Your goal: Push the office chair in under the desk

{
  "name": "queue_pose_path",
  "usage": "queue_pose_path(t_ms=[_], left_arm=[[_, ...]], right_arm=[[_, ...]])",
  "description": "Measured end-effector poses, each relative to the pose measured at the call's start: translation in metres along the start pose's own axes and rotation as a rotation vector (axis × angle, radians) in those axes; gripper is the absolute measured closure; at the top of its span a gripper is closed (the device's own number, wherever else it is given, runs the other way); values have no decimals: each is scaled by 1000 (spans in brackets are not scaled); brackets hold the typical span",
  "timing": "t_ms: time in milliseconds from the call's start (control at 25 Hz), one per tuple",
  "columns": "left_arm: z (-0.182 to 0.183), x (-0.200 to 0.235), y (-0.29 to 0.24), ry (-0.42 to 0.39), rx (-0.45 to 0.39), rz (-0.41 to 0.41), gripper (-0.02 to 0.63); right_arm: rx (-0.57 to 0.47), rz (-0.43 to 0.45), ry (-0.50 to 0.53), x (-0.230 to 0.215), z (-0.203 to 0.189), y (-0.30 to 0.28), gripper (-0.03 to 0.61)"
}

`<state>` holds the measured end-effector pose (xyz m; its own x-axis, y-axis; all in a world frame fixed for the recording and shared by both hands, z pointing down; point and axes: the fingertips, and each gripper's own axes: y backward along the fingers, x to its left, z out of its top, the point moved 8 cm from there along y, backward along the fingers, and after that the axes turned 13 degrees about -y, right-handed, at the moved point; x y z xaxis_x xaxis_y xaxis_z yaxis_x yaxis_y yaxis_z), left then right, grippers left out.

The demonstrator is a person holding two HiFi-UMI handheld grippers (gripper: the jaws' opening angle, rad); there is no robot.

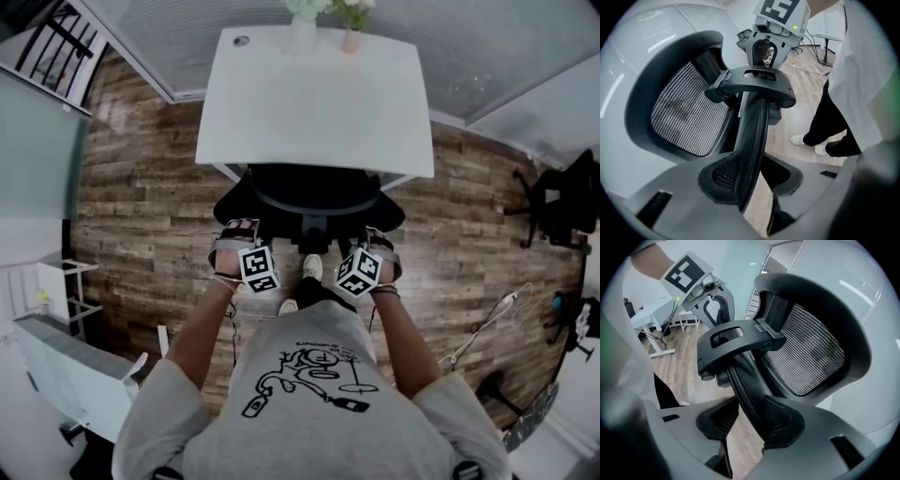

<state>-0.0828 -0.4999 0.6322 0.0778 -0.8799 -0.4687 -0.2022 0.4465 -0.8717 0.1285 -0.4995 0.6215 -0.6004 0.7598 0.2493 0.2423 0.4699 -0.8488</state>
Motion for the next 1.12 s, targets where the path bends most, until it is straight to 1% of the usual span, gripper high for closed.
queue_pose_path(t_ms=[200,320,440,560,680,760,840,920,1040,1120], left_arm=[[1,2,0,30,5,-17,458],[5,0,7,46,12,5,460],[9,-1,20,89,-14,31,466],[11,-1,37,167,-56,56,480],[16,7,60,284,-120,103,507],[21,15,79,412,-194,125,521],[29,24,99,562,-312,130,544],[38,32,122,681,-441,137,564],[50,43,155,801,-601,168,595],[58,45,171,838,-676,189,607]], right_arm=[[-41,29,-26,-2,0,3,400],[-28,39,-27,-4,2,9,390],[-37,50,-49,-6,2,23,400],[-81,56,-114,-9,2,43,426],[-159,70,-206,-10,7,65,453],[-219,103,-298,-9,12,80,482],[-296,148,-407,-6,19,97,503],[-381,189,-496,-4,30,115,511],[-524,242,-597,-3,47,146,518],[-616,274,-648,-3,58,167,520]])
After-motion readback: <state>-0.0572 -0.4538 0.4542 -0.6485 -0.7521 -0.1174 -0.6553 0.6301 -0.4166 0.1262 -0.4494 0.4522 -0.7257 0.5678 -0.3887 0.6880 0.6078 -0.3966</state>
